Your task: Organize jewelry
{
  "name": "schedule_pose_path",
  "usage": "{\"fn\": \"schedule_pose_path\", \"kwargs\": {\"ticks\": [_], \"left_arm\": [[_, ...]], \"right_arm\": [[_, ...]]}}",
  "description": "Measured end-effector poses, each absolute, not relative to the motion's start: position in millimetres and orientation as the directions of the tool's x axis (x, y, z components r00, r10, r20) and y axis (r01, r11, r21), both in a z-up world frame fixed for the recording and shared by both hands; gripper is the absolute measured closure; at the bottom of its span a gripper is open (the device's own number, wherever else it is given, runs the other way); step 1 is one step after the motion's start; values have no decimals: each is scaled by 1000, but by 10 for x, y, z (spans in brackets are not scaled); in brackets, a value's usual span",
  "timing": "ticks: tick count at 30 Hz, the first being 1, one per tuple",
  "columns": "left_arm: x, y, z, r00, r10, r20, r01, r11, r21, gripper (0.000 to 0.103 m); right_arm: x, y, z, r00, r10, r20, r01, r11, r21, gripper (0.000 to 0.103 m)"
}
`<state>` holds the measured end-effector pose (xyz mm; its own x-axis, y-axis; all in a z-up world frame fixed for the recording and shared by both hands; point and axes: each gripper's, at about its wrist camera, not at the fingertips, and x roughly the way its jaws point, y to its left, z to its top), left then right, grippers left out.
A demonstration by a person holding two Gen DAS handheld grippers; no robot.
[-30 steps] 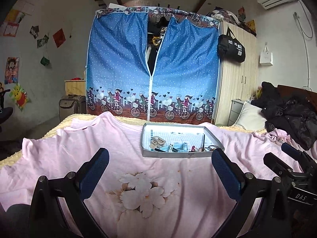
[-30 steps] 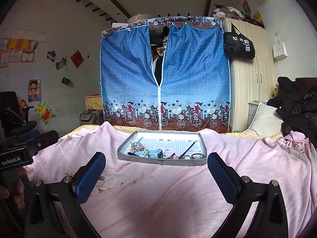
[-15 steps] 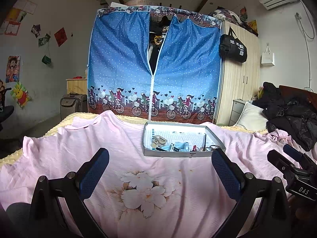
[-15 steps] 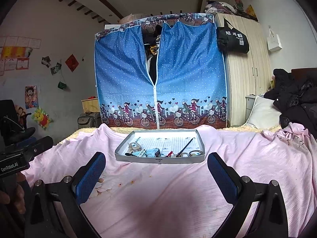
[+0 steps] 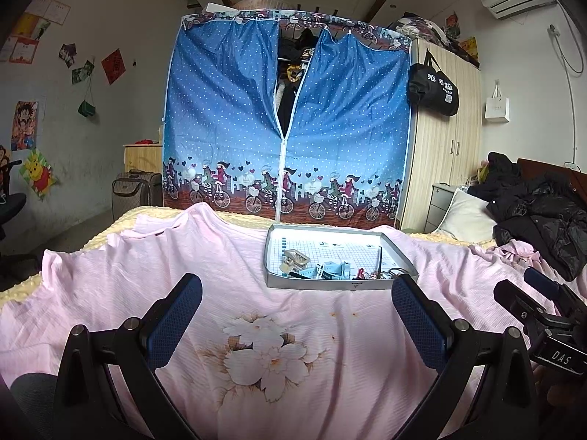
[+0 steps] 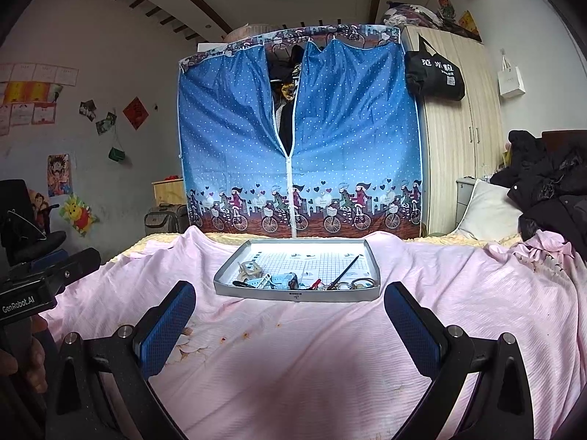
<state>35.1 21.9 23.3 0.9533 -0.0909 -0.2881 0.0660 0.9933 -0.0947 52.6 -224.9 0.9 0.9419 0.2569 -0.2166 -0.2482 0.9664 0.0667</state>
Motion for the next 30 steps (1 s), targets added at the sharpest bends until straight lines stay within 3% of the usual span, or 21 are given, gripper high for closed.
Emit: {"fn": "schedule_pose_path", "kwargs": {"ticks": [30], "left_arm": [[351,227,225,952,-91,-291,66,993,-96,1]], "right_arm": [[544,-2240,21,938,267,-222,-261,964,57,0]]}}
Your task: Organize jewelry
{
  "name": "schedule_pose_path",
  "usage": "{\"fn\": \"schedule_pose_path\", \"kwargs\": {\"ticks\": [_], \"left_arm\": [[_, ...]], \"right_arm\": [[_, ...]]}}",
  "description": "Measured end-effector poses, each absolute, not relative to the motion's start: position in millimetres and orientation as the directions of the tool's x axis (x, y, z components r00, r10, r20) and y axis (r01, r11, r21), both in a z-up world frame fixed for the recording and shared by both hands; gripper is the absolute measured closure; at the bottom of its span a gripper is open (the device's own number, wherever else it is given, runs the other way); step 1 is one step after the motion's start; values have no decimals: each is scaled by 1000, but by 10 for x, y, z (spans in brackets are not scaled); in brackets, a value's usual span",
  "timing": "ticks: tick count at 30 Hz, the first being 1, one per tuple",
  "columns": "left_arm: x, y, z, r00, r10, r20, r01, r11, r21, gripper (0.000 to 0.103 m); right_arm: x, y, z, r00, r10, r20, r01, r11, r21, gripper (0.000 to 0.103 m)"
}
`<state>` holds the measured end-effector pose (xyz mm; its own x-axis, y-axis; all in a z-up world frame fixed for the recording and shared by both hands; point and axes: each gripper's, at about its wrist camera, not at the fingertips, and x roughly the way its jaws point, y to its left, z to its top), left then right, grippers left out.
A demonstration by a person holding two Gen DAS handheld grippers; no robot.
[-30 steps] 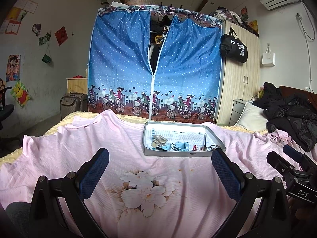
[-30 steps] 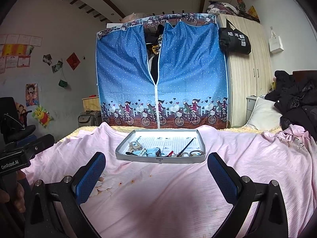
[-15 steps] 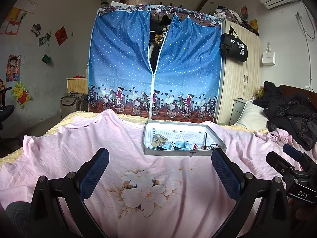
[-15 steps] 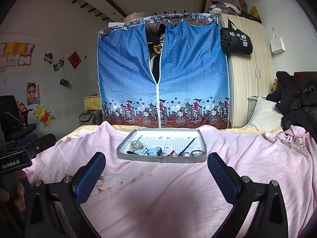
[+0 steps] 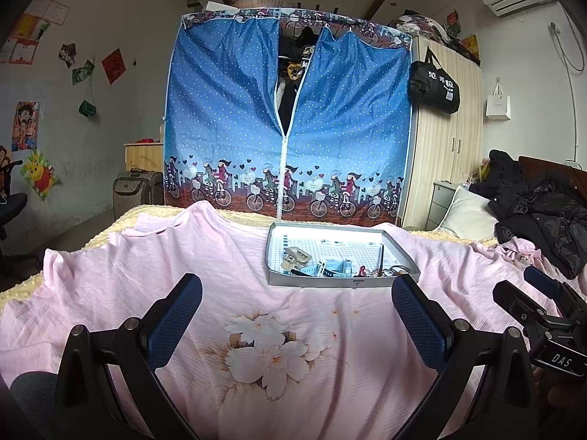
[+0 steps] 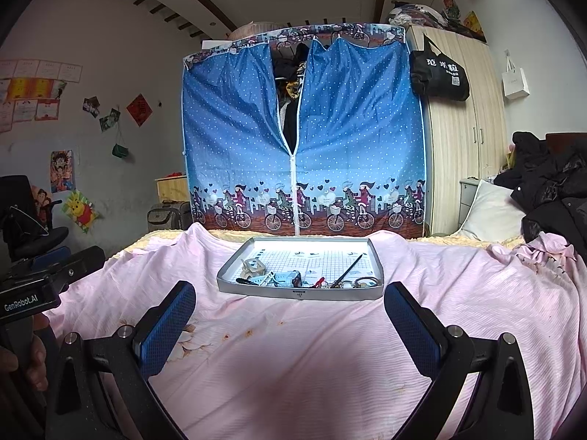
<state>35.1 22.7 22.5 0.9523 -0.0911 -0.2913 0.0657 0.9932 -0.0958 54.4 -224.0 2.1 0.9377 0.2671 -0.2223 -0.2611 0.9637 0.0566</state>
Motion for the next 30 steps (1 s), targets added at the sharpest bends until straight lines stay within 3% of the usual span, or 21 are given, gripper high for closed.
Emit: {"fn": "schedule_pose_path", "kwargs": {"ticks": [15,20,30], "left_arm": [[343,238,164,950,-88,-298,61,993,-97,2],[357,237,157,932,-106,-347,56,987,-151,1],[314,111,148,928,-108,-357,82,993,-88,1]], "right_arm": [[548,-2234,29,937,268,-225,-262,963,55,0],[549,-2234,32,937,268,-225,-262,963,56,0],[551,-2240,38,937,269,-225,-263,963,55,0]]}}
